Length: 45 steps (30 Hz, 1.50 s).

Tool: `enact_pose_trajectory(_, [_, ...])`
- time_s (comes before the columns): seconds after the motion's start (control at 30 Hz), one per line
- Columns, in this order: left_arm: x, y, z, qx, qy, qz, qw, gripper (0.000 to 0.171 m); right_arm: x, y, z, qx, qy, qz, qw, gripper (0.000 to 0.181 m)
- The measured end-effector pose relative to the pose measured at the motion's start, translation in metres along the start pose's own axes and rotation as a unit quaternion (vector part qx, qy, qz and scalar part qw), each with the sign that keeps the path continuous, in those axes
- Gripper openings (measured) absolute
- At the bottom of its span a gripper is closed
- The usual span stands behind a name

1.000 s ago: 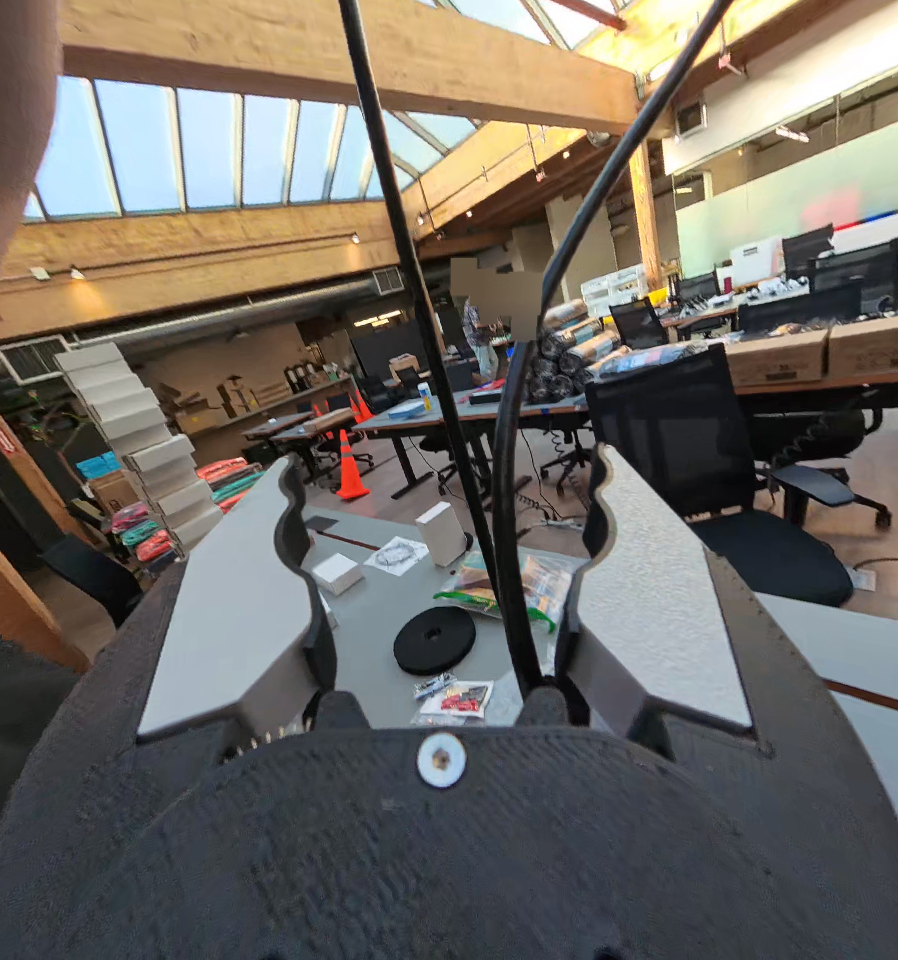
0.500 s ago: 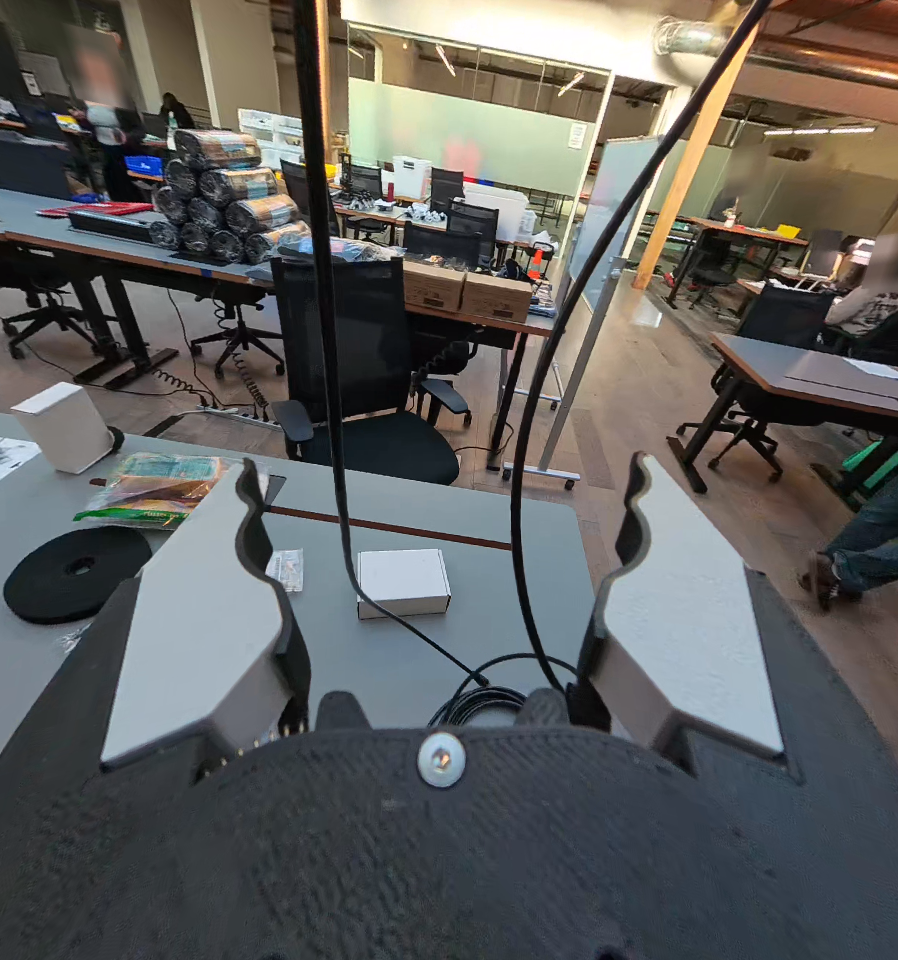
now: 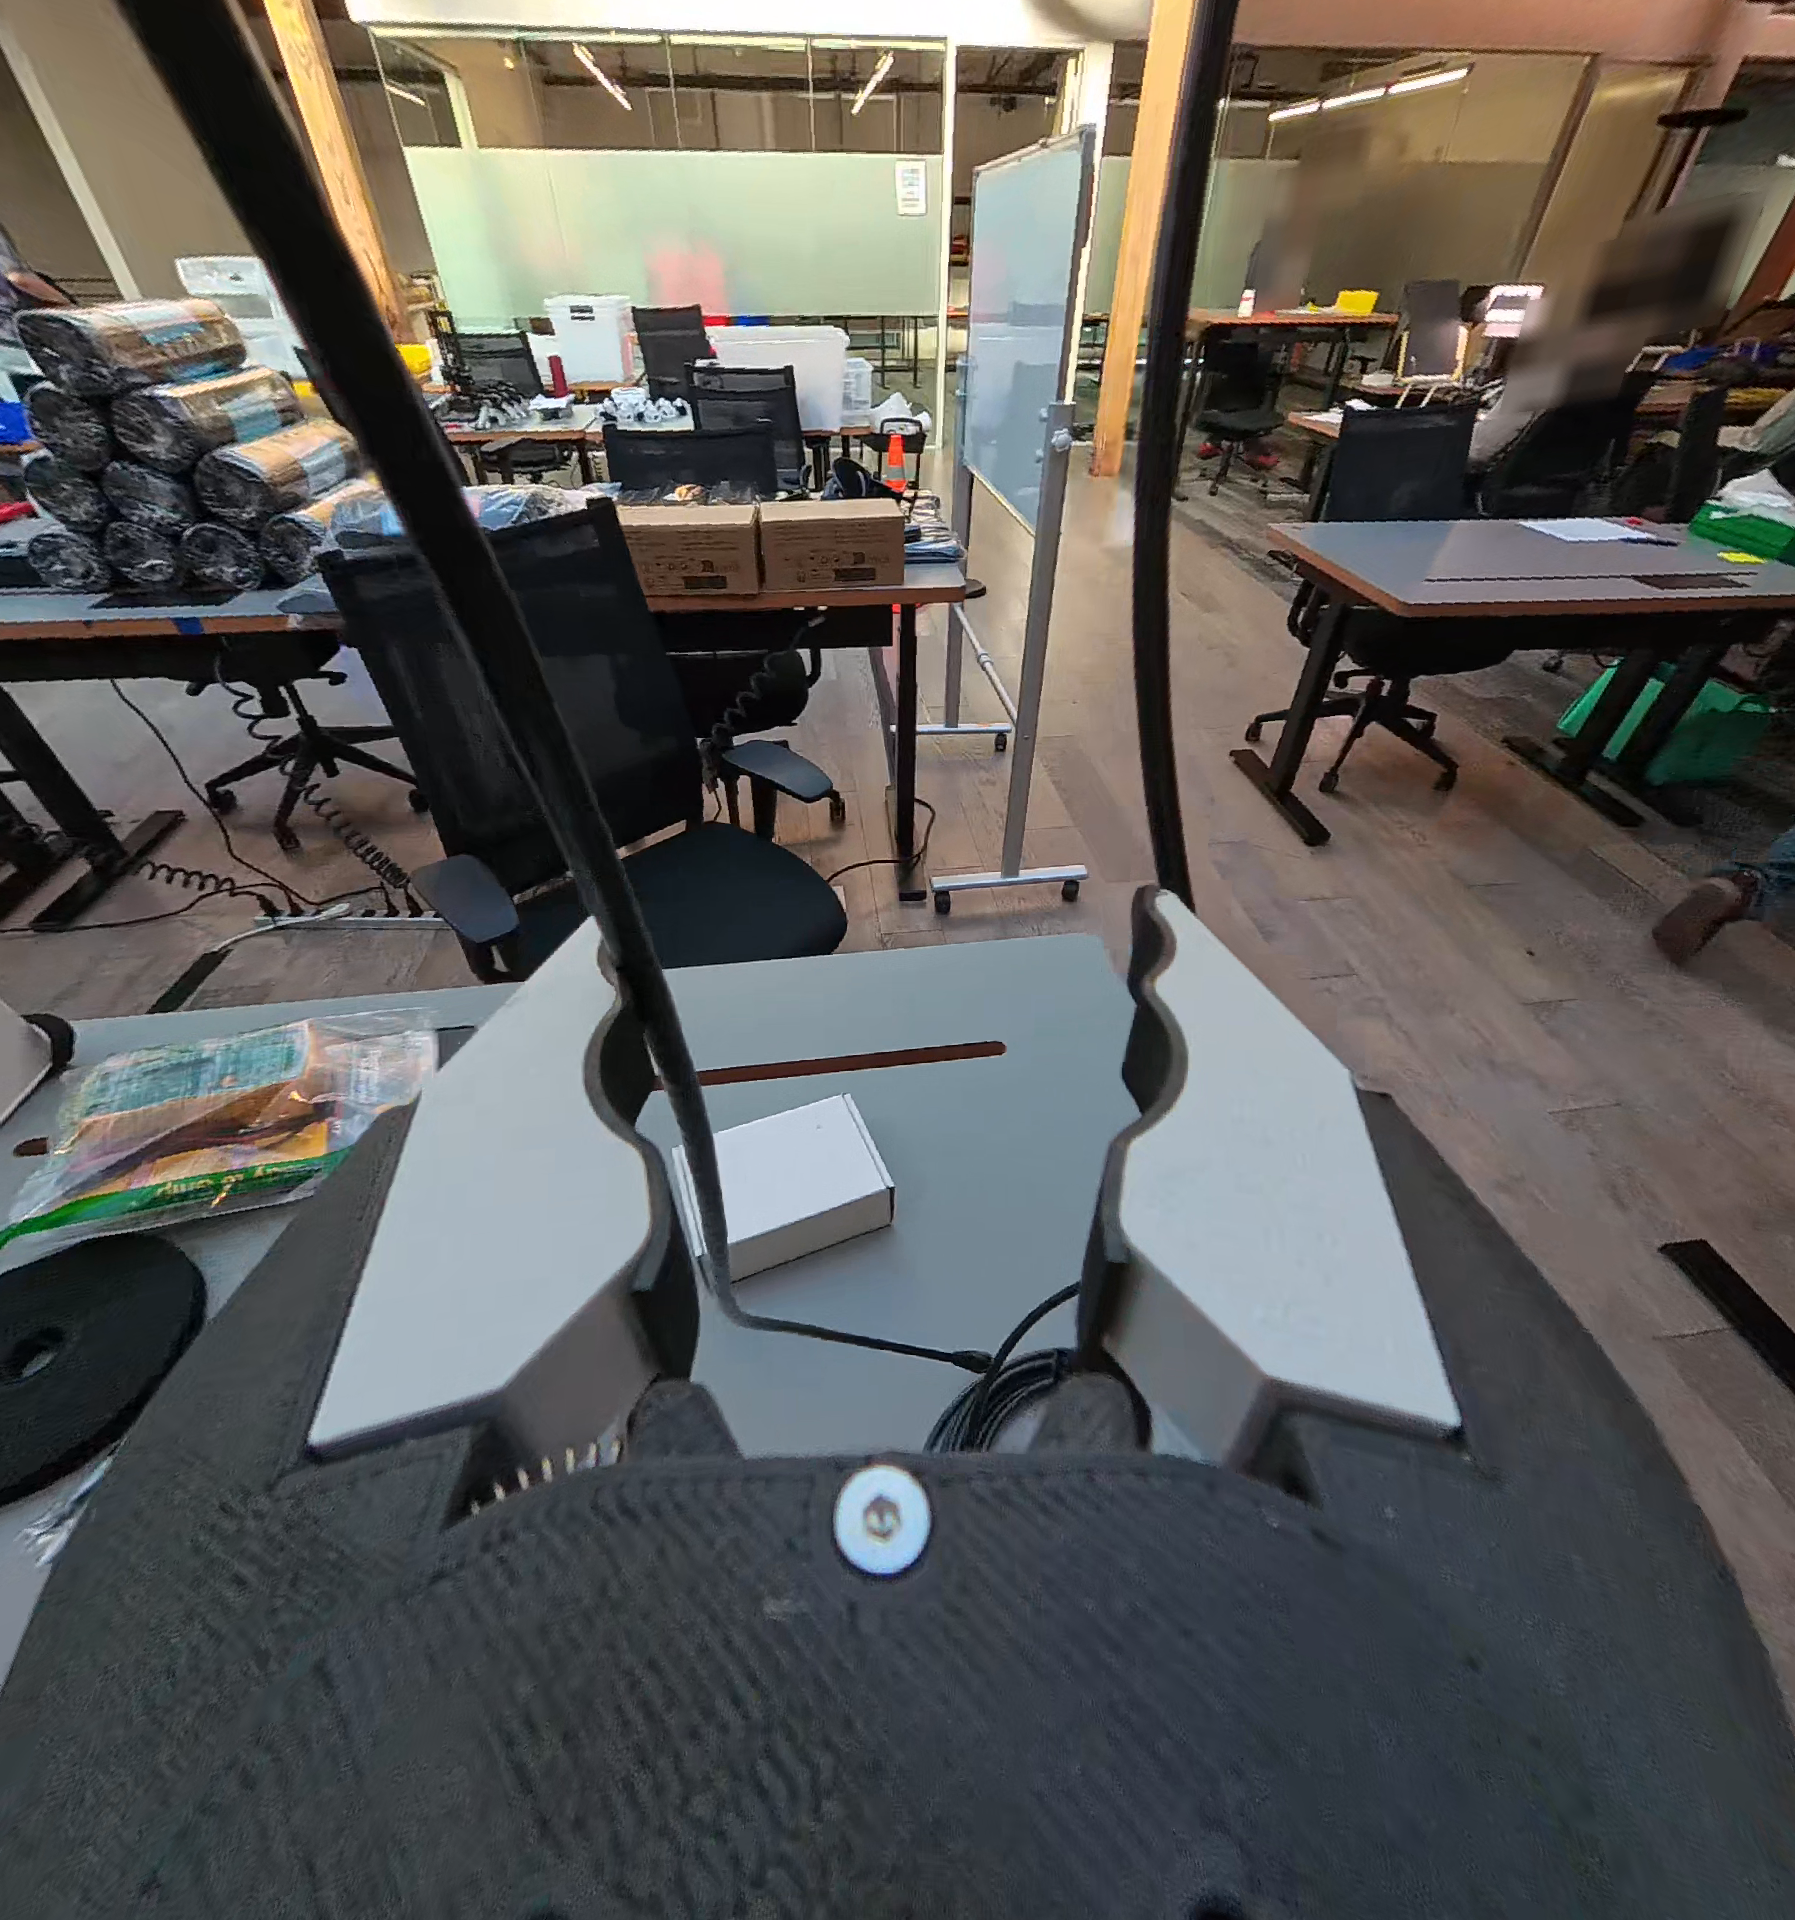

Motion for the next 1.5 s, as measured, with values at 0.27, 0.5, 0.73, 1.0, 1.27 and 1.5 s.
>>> enact_pose_trajectory(0.27, [-0.041, 0.008, 0.01, -0.007, -0.022, 0.034, 0.999, 0.0, -0.03, 0.008, 0.027, -0.11, -0.121, -0.039, 0.986, 0.09])
enact_pose_trajectory(0.5, [-0.056, 0.007, 0.016, -0.009, -0.032, 0.04, 0.999, 0.0, 0.005, 0.008, 0.0, -0.096, -0.054, 0.016, 0.994, 0.078])
enact_pose_trajectory(0.73, [-0.087, 0.037, -0.007, -0.001, -0.006, 0.112, 0.994, 0.0, -0.022, -0.008, -0.003, -0.107, -0.019, 0.019, 0.994, 0.0])
enact_pose_trajectory(1.0, [-0.162, 0.104, -0.225, -0.123, 0.042, 0.139, 0.982, 0.0, -0.049, -0.009, -0.019, -0.174, 0.091, 0.238, 0.951, 0.002])
enact_pose_trajectory(1.27, [-0.241, 0.098, -0.605, -0.364, -0.085, 0.186, 0.909, 0.0, -0.062, 0.123, -0.082, -0.258, 0.181, 0.477, 0.82, 0.002])
enact_pose_trajectory(1.5, [-0.166, 0.039, -0.947, -0.604, -0.072, 0.219, 0.763, 0.0, -0.061, 0.224, -0.226, -0.355, 0.313, 0.561, 0.68, 0.0])
Point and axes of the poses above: each gripper's, where its closed fingertips meet, x out along the fingers, z out of its top, y = z × x across the jaws, the point moved 6 cm from there along -x, back along the fingers, and after that the axes turned 5 degrees about -z, right-handed, at the moved point
